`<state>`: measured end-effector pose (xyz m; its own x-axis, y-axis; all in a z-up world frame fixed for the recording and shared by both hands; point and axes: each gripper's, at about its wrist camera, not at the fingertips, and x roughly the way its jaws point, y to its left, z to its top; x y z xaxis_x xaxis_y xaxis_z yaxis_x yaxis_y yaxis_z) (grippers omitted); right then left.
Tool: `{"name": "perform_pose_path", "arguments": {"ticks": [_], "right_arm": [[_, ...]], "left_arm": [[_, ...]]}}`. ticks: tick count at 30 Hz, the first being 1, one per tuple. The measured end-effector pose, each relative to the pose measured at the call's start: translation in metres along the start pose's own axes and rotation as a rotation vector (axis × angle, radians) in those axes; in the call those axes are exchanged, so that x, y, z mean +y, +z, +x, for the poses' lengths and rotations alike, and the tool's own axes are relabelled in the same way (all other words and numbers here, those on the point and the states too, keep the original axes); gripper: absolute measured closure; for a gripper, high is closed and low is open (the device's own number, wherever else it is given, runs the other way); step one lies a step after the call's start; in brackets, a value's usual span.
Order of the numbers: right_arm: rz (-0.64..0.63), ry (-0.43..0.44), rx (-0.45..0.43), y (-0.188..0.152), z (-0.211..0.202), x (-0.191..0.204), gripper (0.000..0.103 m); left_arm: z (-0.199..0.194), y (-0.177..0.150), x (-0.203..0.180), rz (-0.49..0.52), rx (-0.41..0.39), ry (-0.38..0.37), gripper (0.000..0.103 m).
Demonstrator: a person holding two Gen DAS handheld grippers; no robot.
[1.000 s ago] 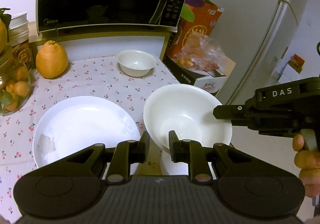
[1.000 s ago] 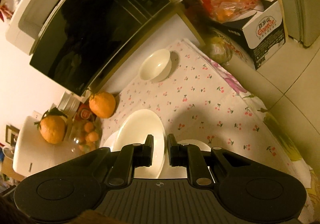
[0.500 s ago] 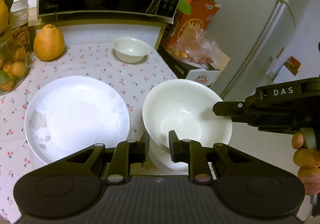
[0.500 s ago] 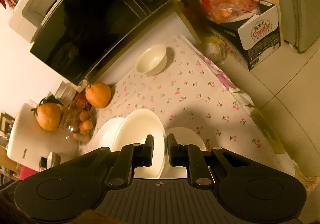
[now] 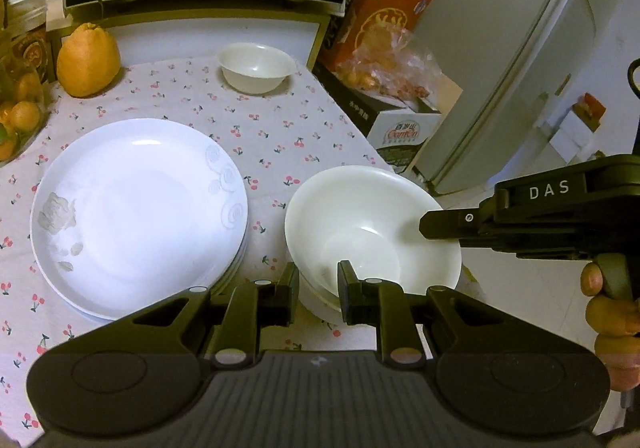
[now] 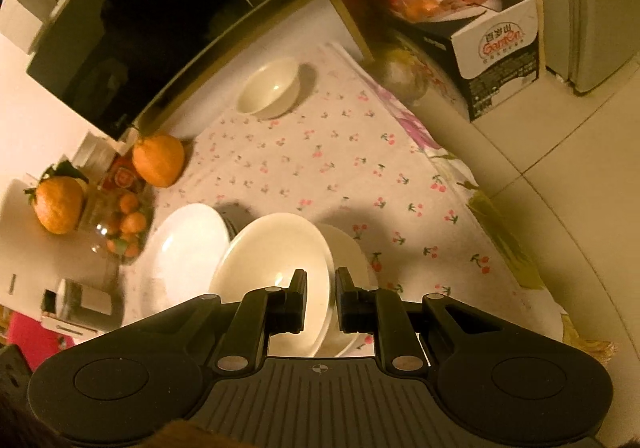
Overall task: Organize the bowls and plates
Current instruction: 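Lower the bowl into the first white bowl and open both grippers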
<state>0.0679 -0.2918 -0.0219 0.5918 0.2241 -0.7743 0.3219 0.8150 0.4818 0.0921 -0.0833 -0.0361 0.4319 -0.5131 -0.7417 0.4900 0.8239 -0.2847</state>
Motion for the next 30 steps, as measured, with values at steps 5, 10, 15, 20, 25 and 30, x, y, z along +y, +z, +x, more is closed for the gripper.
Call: {"name": "perform_pose_path", "arguments": {"ticks": [5, 10, 15, 20, 25, 30], "right_arm": [[-0.027, -0.026, 0.011, -0.002, 0.006, 0.002, 0.088], [-0.023, -0.043, 0.022, -0.002, 0.011, -0.002, 0.087], [-0.024, -0.059, 0.034, -0.002, 0.017, -0.005, 0.087], [-0.025, -0.061, 0.034, -0.002, 0.018, -0.006, 0.085], [-0.028, -0.062, 0.035, -0.002, 0.019, -0.005, 0.084], [-0.028, -0.059, 0.043, -0.002, 0.019, -0.006, 0.084]], "left_arm": [[0.005, -0.002, 0.001, -0.004, 0.015, 0.01, 0.085], [0.008, -0.005, 0.001, -0.003, 0.023, 0.01, 0.085], [0.012, -0.006, 0.0, 0.0, 0.034, 0.009, 0.084], [0.014, -0.007, -0.001, 0.001, 0.04, 0.004, 0.084], [0.016, -0.007, -0.001, 0.003, 0.048, -0.001, 0.082], [0.018, -0.007, 0.0, 0.006, 0.054, -0.01, 0.078]]}}
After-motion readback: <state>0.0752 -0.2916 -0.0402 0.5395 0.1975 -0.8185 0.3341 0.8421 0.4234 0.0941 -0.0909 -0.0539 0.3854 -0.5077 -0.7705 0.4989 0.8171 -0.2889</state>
